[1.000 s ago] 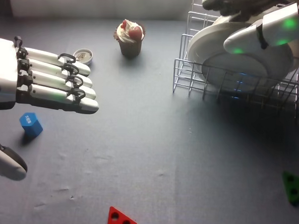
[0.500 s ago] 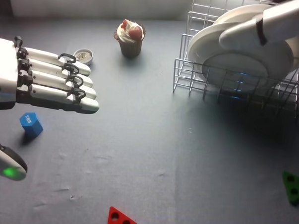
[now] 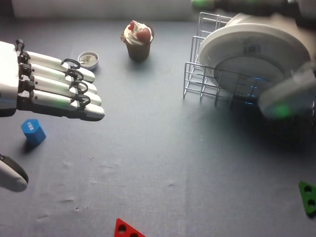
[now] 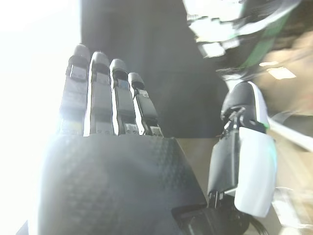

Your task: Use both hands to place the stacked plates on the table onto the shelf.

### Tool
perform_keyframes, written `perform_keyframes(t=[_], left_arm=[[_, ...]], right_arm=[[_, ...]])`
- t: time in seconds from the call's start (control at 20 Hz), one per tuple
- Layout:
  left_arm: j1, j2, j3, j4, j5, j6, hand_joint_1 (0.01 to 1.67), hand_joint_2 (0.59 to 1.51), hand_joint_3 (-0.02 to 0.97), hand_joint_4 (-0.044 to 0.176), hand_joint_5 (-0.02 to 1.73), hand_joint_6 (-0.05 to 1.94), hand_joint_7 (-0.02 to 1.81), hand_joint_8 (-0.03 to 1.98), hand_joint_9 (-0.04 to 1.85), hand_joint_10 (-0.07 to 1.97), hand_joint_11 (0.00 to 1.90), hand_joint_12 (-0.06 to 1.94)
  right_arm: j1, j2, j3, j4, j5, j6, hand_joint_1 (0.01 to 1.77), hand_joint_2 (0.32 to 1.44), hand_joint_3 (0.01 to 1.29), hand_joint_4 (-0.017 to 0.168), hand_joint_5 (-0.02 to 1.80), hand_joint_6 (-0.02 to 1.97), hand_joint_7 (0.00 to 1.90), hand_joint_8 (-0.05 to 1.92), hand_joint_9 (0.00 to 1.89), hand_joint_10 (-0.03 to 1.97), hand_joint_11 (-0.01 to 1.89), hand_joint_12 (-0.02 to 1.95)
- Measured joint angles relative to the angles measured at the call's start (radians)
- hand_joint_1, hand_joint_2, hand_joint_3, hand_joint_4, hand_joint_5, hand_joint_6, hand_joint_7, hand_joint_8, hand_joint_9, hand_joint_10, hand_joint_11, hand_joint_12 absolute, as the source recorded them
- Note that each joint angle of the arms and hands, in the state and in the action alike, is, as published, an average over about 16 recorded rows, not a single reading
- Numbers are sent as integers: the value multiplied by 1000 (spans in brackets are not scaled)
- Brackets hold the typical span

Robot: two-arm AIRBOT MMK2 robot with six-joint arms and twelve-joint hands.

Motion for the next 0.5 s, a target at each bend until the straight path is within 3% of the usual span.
perform_keyframes(t=[0.2,0.5], left_arm=[[0,0,-3,1,1,-1,34,1023,3,-1,222,3,271,7,259,12,218,10],[0,0,-5,2,2,-1,34,1023,3,-1,229,3,279,8,264,12,223,10]], right_arm=[[-75,71,-64,-20,91,-137,296,982,11,2,78,20,164,20,210,11,256,12],[-151,141,-139,-21,138,-300,249,975,11,5,85,20,165,20,212,11,254,13]])
